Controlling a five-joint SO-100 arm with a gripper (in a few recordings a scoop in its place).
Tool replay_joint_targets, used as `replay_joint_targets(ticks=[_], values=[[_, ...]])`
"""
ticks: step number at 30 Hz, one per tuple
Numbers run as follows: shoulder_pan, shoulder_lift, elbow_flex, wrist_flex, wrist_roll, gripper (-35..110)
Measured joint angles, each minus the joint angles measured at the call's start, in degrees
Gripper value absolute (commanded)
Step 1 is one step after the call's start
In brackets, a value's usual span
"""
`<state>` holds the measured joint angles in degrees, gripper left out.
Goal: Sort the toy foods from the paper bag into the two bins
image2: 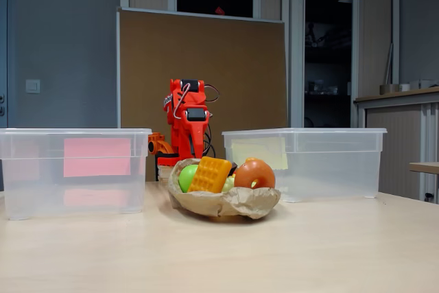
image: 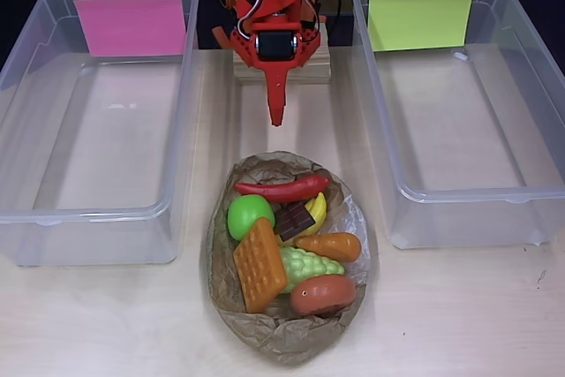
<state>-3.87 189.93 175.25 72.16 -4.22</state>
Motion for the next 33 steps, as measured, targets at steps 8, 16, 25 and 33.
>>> replay_joint_targets(ticks=[8,16,25,33], values=[[-0.9,-6.5,-15.1,-0.4,-0.3,0],[-0.8,-40.2,-40.7,-3.1,-0.4,0],[-0.4,-75.4,-65.9,-4.7,-0.9,0],[1.9,-96.5,-84.0,-5.4,3.0,8]])
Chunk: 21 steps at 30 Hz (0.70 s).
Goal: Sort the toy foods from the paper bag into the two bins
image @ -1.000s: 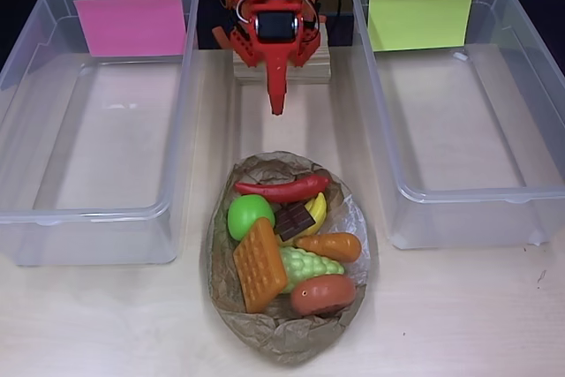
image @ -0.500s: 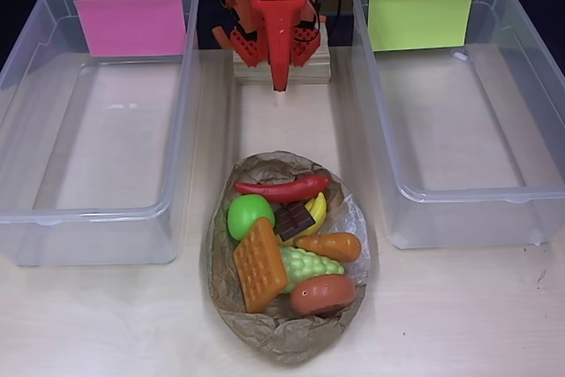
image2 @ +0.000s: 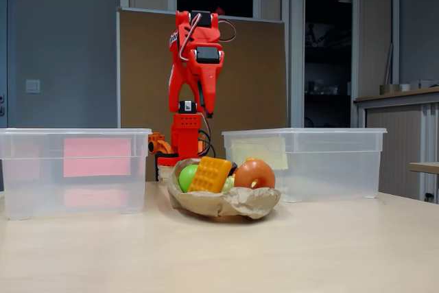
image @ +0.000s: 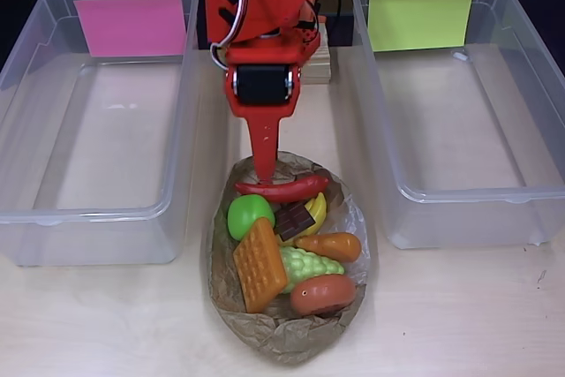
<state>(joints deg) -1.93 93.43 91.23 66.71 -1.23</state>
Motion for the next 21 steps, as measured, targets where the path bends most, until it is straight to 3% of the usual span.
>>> replay_joint_targets(ticks=[4,10,13,21], values=[[-0.4,-6.4,-2.6,-4.5,10.7,7],[-2.9,-9.7,0.4,-9.5,39.0,16],[-4.3,-10.4,0.6,-9.1,48.4,22],[-5.2,-15.7,-3.5,-7.0,52.5,30]])
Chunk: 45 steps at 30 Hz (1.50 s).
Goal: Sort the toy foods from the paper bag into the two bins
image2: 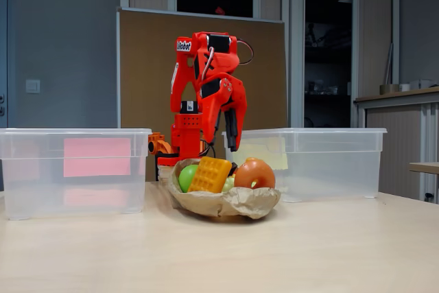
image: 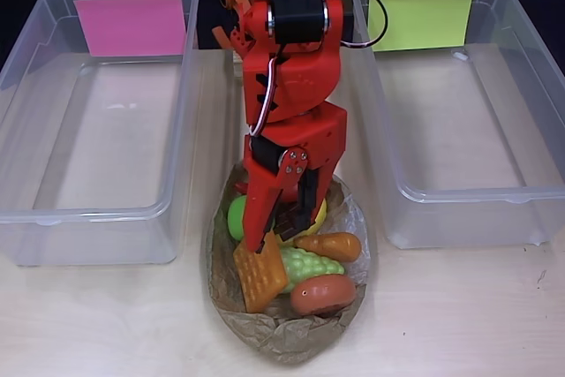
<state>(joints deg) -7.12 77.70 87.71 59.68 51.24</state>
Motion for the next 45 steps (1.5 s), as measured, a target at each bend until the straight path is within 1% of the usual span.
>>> replay_joint_targets(ticks=[12,19,24,34,38,45], values=[[3.2,-9.8,-7.5,0.1,-4.8,22],[3.3,-10.3,-7.0,-0.4,-4.8,19],[3.4,-10.2,-5.9,-1.3,-4.8,15],[4.1,-12.1,-5.6,-3.2,-8.6,17],[4.8,-12.7,-5.2,-4.7,-9.7,15],[4.8,-12.7,-5.3,-4.7,-12.6,10]])
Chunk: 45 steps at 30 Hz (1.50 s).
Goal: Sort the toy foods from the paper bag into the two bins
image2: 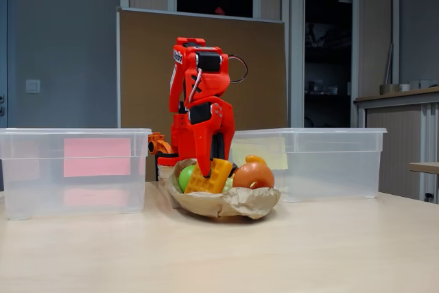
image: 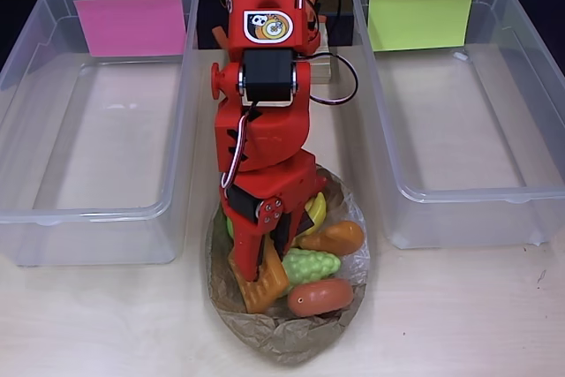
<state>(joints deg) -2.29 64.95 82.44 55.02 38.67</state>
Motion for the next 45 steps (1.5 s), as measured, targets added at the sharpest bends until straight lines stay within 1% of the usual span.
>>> replay_joint_targets(ticks=[5,10,20,27,31,35,45], values=[[0.0,0.0,-2.5,4.3,-2.5,8],[0.0,0.0,-8.7,9.8,-5.5,6],[-2.3,0.4,-21.3,21.7,-7.2,6],[-6.3,7.0,-27.9,36.1,-4.8,6],[-11.4,13.5,-27.9,41.7,0.0,7],[-18.2,17.9,-28.4,48.3,9.8,7],[-42.3,30.0,-19.9,49.6,36.1,7]])
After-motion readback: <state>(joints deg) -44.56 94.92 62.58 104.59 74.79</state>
